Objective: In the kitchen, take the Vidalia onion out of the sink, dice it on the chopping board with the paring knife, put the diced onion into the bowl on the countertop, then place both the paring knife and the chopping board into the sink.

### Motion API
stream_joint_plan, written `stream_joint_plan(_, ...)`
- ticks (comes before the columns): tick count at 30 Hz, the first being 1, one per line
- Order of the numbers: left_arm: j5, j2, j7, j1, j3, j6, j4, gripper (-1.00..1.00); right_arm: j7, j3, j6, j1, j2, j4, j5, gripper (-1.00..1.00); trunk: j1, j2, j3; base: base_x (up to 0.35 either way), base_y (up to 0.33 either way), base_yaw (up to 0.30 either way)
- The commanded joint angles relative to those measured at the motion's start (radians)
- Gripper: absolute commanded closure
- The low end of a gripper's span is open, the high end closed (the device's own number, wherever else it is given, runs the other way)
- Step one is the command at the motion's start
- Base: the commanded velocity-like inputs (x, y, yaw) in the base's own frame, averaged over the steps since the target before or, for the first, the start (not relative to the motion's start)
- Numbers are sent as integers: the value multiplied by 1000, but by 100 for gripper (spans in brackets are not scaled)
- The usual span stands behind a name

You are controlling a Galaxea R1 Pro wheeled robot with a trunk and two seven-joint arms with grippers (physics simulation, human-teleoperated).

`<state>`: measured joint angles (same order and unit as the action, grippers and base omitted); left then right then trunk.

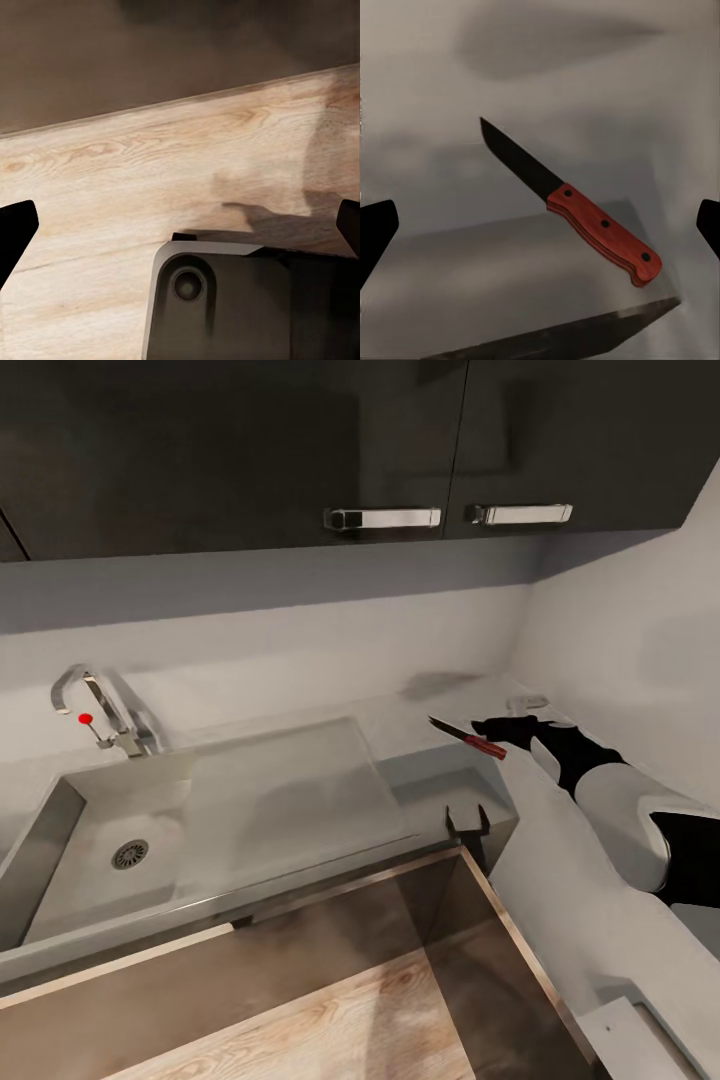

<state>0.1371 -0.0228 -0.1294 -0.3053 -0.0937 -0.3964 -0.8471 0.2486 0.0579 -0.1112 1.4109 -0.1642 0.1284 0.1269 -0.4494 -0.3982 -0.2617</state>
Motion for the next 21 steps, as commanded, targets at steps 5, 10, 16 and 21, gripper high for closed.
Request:
stream_joint_plan(5, 10, -1, -7, 0, -7, -2, 0, -100, 36, 6, -5, 0, -14, 1, 10, -100, -1, -2, -2, 0, 0, 0)
stream_joint_plan(10, 10, -1, -7, 0, -7, -2, 1, -100, 44, 6, -5, 0, -18, 0, 9, -100, -1, -2, -2, 0, 0, 0)
stream_joint_plan(16, 10, 0, -7, 0, -7, -2, 2, -100, 46, 6, -5, 0, -21, 0, 8, -100, -1, -2, -9, 0, 0, 0)
stream_joint_plan(21, 10, 0, -7, 0, -7, -2, 2, -100, 46, 6, -5, 0, -21, 0, 8, -100, -1, -2, -17, 0, 0, 0)
